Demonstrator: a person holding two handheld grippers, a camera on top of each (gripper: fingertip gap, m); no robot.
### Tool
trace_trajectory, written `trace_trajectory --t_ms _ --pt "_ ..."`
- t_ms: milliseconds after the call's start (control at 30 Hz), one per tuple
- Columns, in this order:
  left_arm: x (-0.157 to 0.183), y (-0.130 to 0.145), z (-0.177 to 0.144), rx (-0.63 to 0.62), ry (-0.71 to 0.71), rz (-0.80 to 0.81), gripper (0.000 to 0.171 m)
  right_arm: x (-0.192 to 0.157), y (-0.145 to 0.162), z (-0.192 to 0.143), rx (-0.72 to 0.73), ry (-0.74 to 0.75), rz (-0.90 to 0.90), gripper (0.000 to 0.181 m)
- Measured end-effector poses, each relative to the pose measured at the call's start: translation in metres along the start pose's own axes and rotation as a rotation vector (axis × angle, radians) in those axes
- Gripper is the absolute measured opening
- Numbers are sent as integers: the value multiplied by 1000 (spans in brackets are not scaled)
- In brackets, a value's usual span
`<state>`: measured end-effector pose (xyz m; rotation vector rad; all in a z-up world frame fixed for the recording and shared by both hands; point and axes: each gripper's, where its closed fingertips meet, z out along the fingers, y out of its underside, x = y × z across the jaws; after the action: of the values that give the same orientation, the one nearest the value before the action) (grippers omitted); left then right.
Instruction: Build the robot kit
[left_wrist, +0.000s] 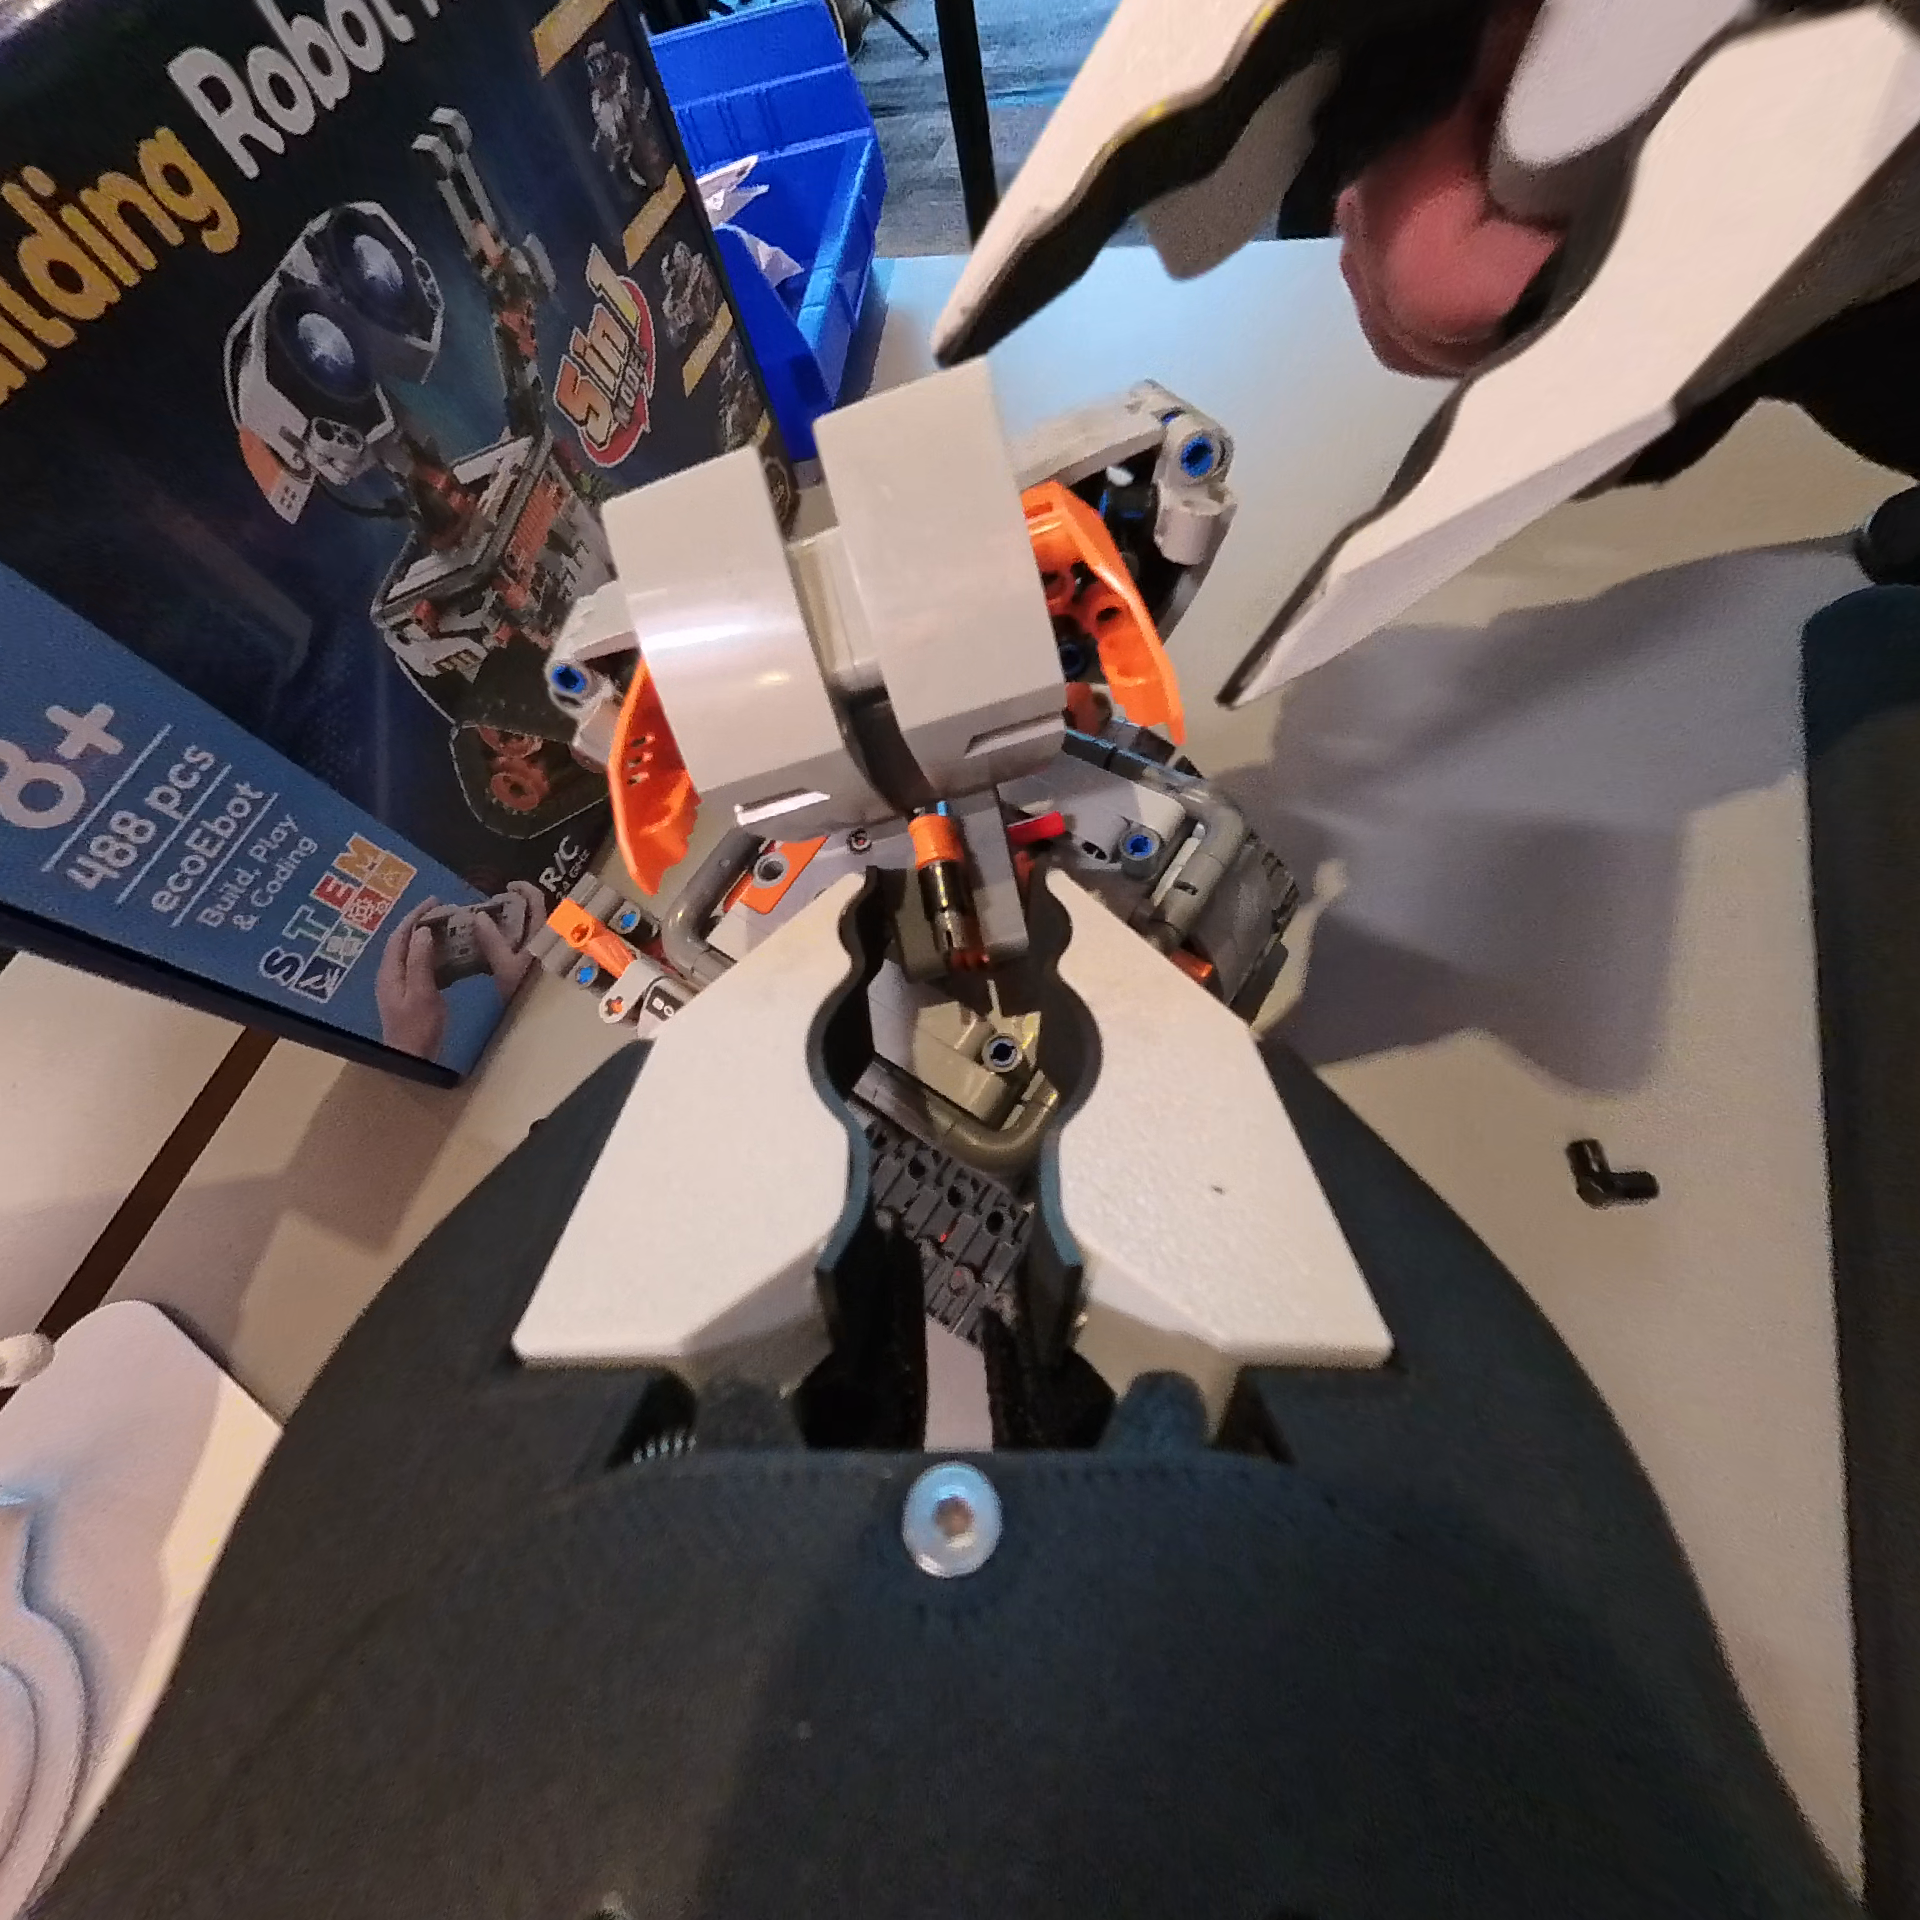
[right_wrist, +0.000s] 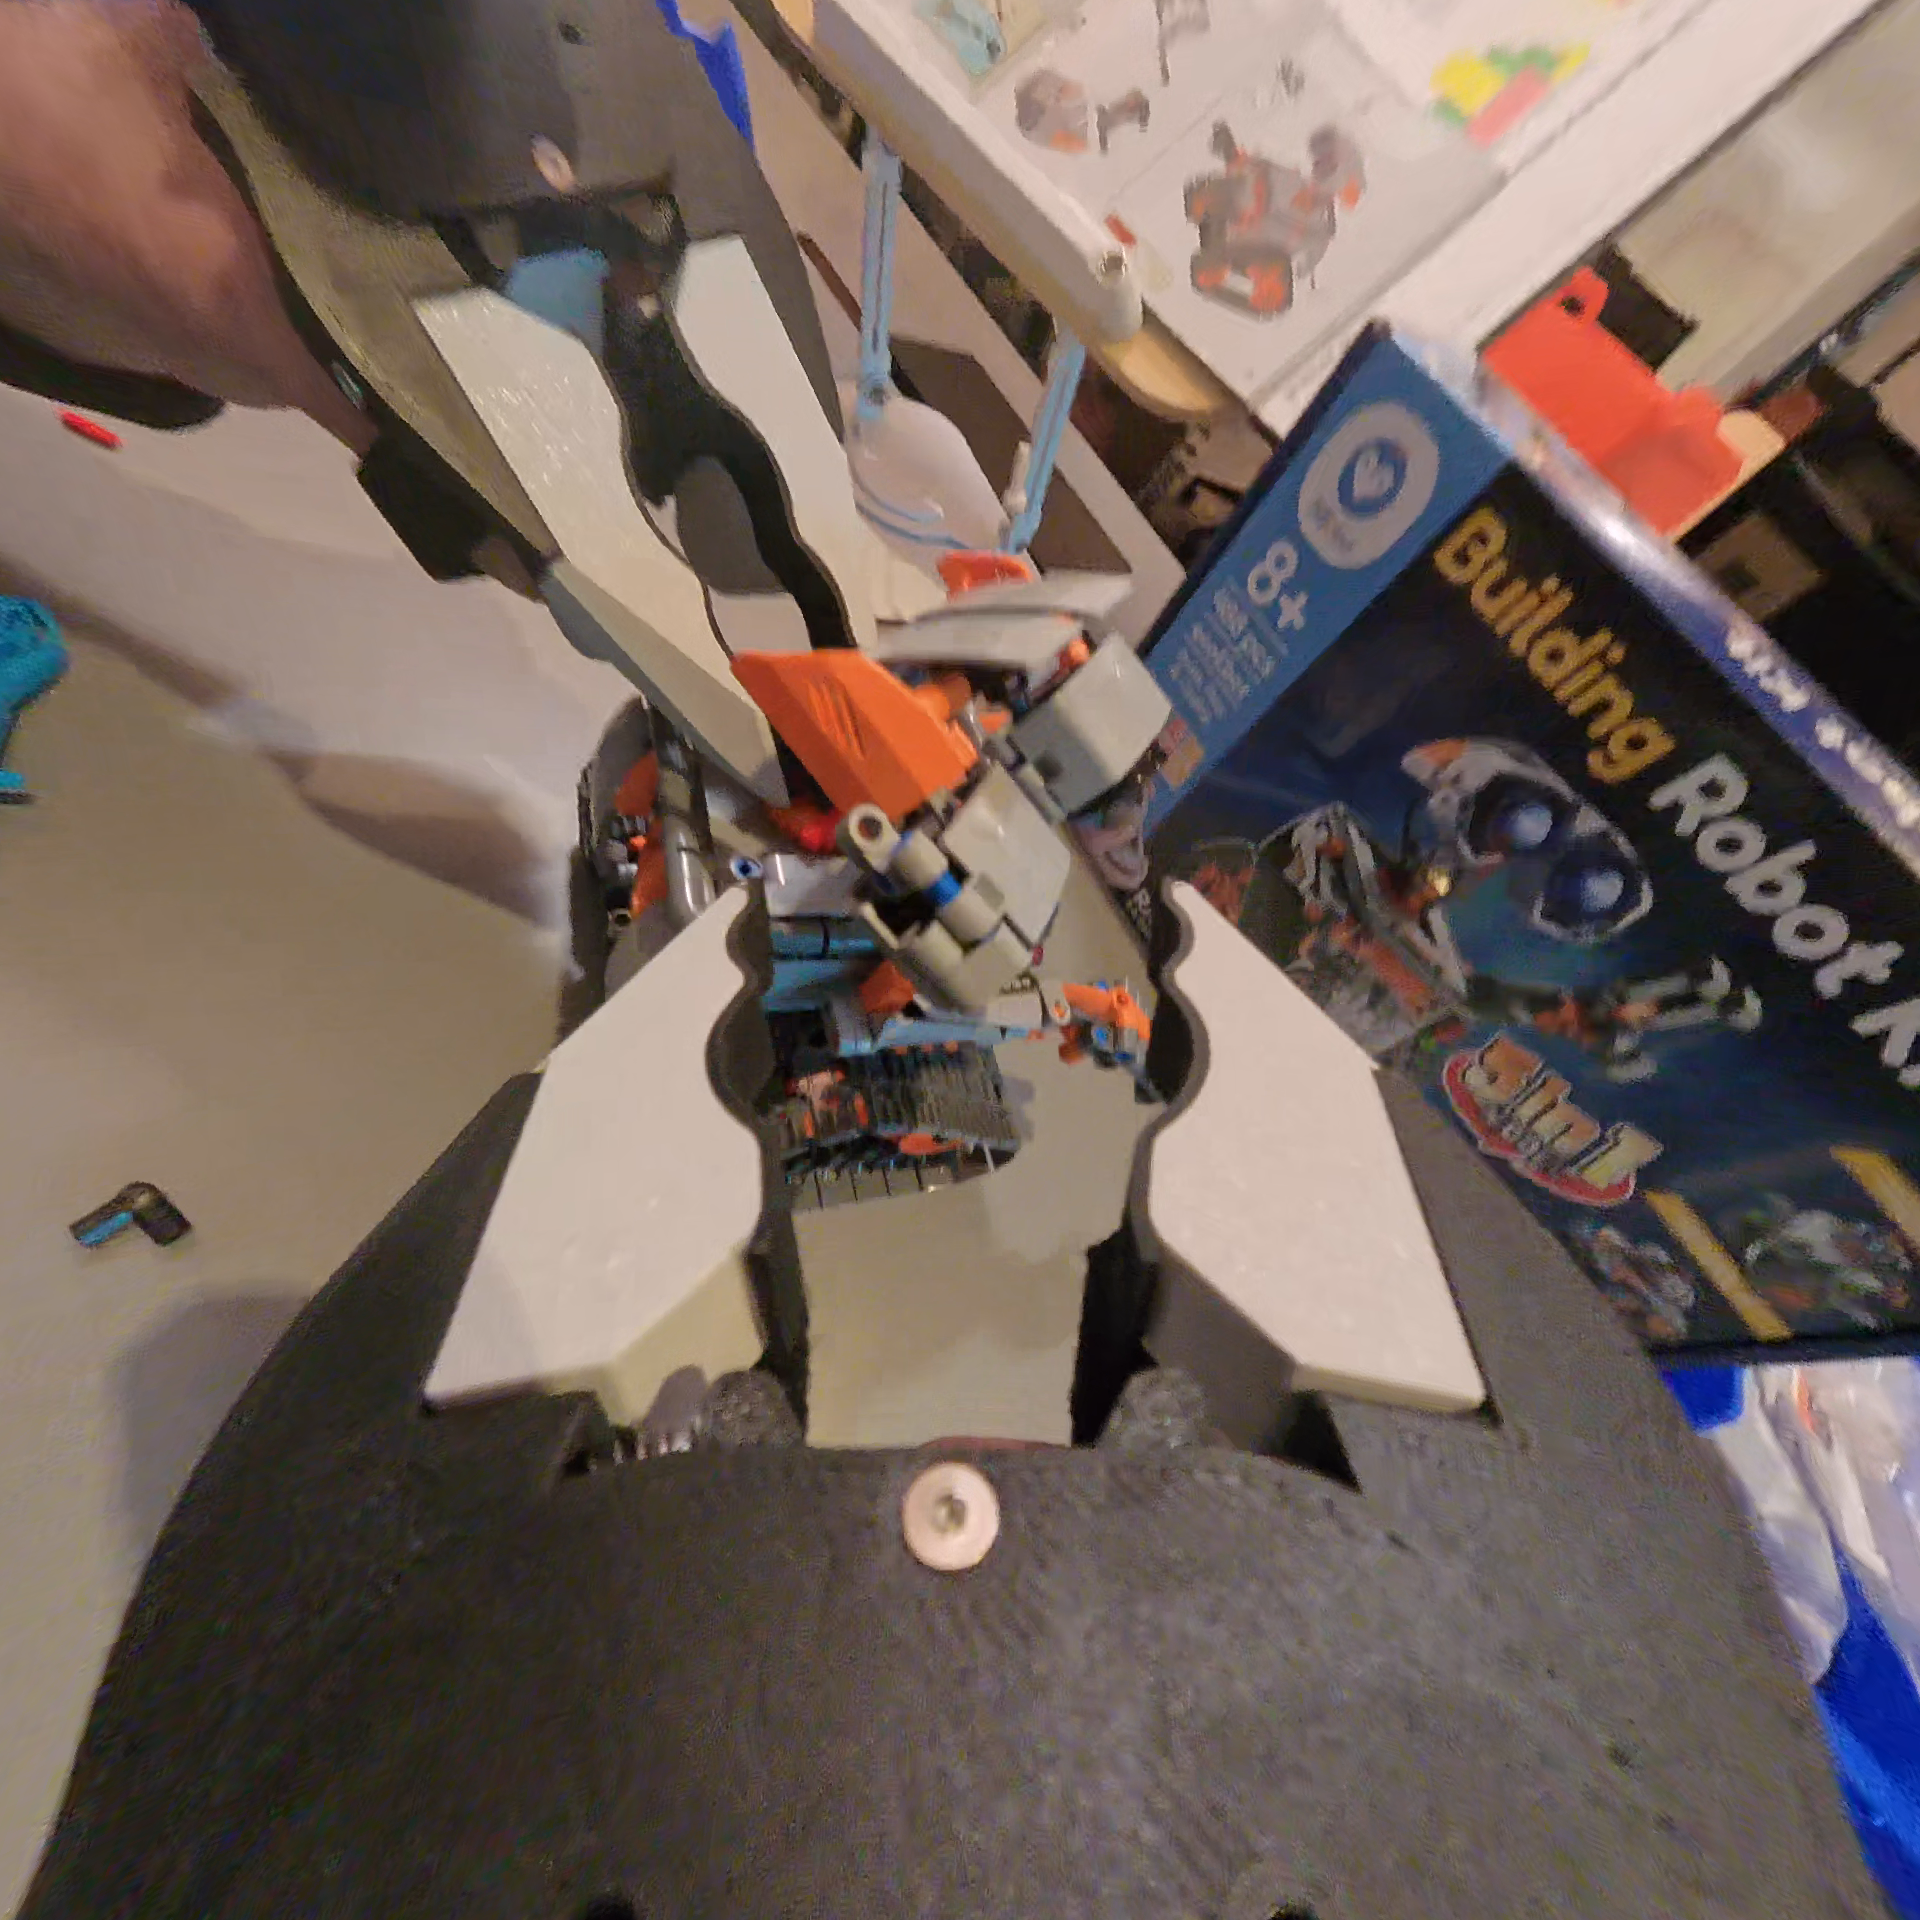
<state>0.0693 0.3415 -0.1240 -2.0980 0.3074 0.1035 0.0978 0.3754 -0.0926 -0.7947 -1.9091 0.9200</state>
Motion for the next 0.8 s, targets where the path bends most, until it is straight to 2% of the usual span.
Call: trace_trajectory --t_ms 200,400,533,800 --pt "1 1 0 11 30 18 25 -12 14 18 15 -83 139 72" --pt "1 0 0 45 79 25 25 -15 5 26 119 -233 226 69" --pt "1 0 0 65 118 49 25 -19 7 33 112 -316 204 58" --pt "0 0 1 107 165 30 26 -24 6 38 144 -389 202 48"
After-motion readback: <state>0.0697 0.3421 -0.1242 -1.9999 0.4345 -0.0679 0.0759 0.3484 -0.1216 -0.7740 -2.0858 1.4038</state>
